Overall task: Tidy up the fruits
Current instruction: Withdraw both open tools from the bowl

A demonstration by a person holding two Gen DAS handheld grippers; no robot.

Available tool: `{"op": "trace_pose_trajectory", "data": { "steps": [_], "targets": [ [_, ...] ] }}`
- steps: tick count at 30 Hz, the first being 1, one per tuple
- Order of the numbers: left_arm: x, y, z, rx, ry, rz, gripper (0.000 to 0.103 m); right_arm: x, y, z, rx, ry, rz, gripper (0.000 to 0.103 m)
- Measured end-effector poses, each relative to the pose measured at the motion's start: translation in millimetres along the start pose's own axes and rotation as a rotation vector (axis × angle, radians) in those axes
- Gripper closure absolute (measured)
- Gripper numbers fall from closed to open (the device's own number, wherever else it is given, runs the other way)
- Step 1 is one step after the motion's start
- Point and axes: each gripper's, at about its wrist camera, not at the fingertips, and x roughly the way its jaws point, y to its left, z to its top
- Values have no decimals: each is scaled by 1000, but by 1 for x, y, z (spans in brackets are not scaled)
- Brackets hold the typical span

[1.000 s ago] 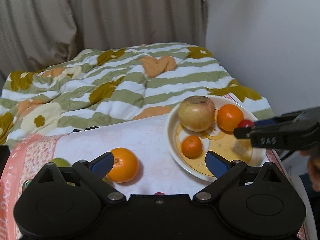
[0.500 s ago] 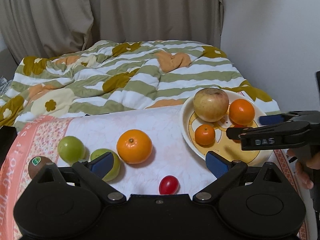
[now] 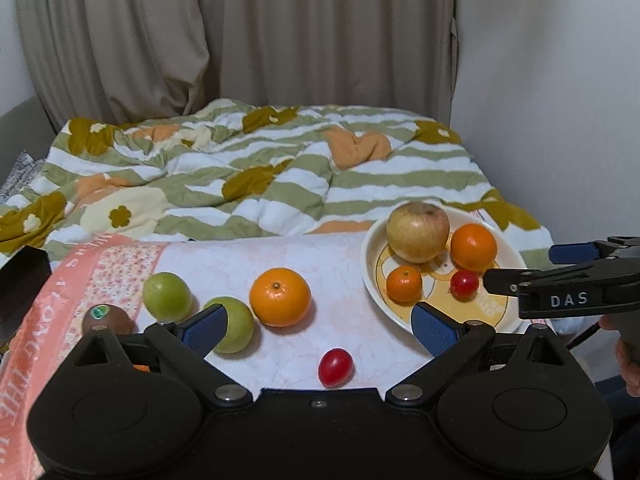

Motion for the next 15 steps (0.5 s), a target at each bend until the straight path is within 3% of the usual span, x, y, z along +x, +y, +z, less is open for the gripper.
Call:
{"op": "trace_pose_trajectory", "data": {
  "steps": [15],
  "targets": [
    [-72,46,-22,-61,-69,120,3,-57,43,2,-50,-53,48,0]
  ]
}}
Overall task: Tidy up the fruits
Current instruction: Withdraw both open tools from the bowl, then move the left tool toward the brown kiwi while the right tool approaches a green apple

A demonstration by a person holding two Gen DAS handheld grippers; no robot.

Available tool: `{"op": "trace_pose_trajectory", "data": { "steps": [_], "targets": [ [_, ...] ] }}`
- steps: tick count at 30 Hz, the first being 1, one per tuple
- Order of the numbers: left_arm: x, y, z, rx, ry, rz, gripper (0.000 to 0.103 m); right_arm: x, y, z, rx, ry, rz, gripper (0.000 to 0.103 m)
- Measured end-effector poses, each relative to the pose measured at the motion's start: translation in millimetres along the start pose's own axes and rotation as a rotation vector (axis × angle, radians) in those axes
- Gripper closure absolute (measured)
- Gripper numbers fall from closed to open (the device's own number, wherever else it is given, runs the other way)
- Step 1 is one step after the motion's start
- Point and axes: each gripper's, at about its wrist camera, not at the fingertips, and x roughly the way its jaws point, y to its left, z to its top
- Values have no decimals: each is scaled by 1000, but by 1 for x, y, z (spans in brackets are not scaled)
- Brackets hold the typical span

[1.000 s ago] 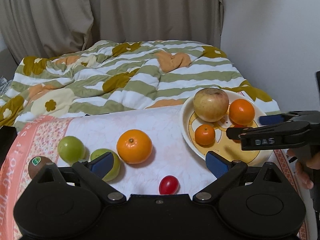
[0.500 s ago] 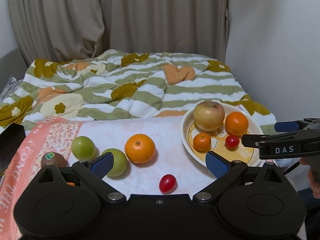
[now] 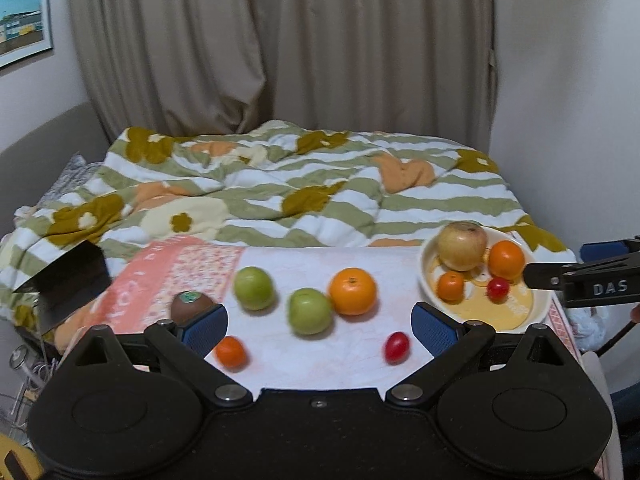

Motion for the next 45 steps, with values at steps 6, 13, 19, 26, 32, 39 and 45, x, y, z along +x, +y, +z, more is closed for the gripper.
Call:
{"op": "trace_pose_trajectory", "data": {
  "steps": [6,13,19,26,32,39,45],
  "targets": [
    [-12,41,-5,-22,-15,33,3,-15,33,2,-7,-20,-11,0],
    [-8,99,-6,-7,-11,-1,3,-29,83,4,27,-56,-66,0],
    [11,146,-5,39,16,-55,3,-27,131,1,99,-80,-146,0],
    [46,191,-6,91,55,-110,3,-4,176,-3,165,-72,-210,0],
    [81,209,-4,98,93,-137,3,34,198,-5,203,-20,-232,0],
    [124,210,-2,70,153,-160,3,83,204,-5,214,44,-228,0],
    [156,196,-3,48,213,-180,3,116,201,-4,232,85,-202,0]
  ]
}}
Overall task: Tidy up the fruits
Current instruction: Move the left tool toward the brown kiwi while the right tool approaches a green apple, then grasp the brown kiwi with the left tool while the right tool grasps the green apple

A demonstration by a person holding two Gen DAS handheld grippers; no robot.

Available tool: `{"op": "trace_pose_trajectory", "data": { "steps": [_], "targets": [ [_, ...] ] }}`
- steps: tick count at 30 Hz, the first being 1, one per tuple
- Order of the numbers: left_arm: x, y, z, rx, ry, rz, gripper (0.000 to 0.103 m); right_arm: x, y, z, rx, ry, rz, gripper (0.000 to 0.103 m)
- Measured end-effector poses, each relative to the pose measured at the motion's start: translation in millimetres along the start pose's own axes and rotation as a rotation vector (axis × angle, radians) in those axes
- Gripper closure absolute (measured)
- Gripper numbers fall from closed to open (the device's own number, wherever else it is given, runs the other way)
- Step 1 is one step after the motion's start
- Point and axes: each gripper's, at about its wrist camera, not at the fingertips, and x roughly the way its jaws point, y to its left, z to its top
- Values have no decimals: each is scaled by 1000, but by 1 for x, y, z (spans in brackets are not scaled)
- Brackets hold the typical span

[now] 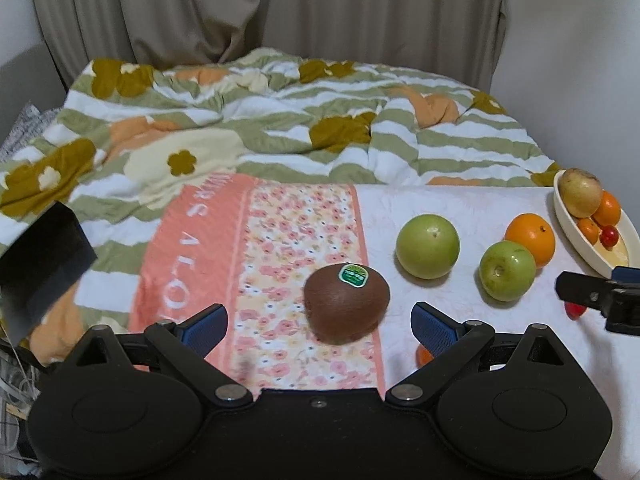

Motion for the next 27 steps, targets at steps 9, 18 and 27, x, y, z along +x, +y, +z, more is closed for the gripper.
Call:
{"op": "trace_pose_trajectory", "data": {
  "steps": [9,18,27],
  "targets": [
    [39,-14,8,-32,73,-10,8,40,2,6,18,84,49,0],
    [58,-21,10,-48,101,8,27,66,1,10,13,141,85,5],
    [63,-23,9,-38,91,43,34,75,8,13,-12,156,105,9]
  ]
}}
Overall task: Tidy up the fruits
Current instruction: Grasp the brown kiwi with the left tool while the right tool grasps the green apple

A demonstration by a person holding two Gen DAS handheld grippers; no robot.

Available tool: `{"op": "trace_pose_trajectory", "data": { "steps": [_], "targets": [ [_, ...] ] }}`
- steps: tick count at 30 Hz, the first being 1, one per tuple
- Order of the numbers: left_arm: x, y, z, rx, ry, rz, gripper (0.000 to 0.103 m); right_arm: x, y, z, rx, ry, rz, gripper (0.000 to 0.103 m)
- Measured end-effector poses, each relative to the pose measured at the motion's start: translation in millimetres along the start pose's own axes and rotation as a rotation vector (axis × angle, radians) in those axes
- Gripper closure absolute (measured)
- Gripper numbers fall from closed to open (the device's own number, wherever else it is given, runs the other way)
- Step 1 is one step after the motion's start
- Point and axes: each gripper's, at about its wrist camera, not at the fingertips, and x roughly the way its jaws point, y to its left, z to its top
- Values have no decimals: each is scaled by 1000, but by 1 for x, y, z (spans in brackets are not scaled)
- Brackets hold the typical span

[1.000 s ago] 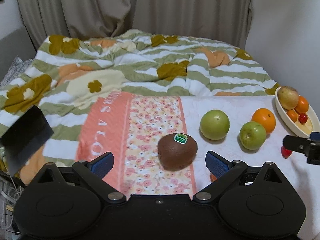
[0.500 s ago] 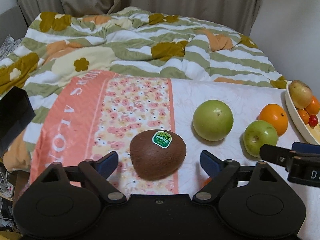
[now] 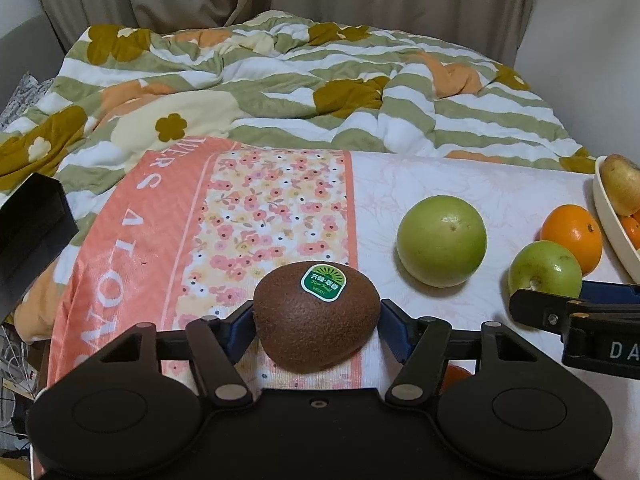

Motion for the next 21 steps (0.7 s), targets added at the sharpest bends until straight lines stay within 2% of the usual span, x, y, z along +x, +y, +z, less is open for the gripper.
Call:
{"op": "trace_pose_trajectory", "data": {
  "steps": [7,9,13,15,21],
  "targets": [
    [-4,6,-2,1,14,-11,35,4,-1,3,-2,14,12,10],
    [-6,9,-4,-4,19,-8,35,6,-1,4,4,25,27,25],
    [-10,14,-9,-6,23,-3,35,8,1,5,10,20,28,30],
    [-12,15,-12,-4,24,-1,35,9,2,6,14,17,18,37],
    [-23,21,-17,-17,18,-2,35,7,7,6,-16,12,6,38]
  ]
}}
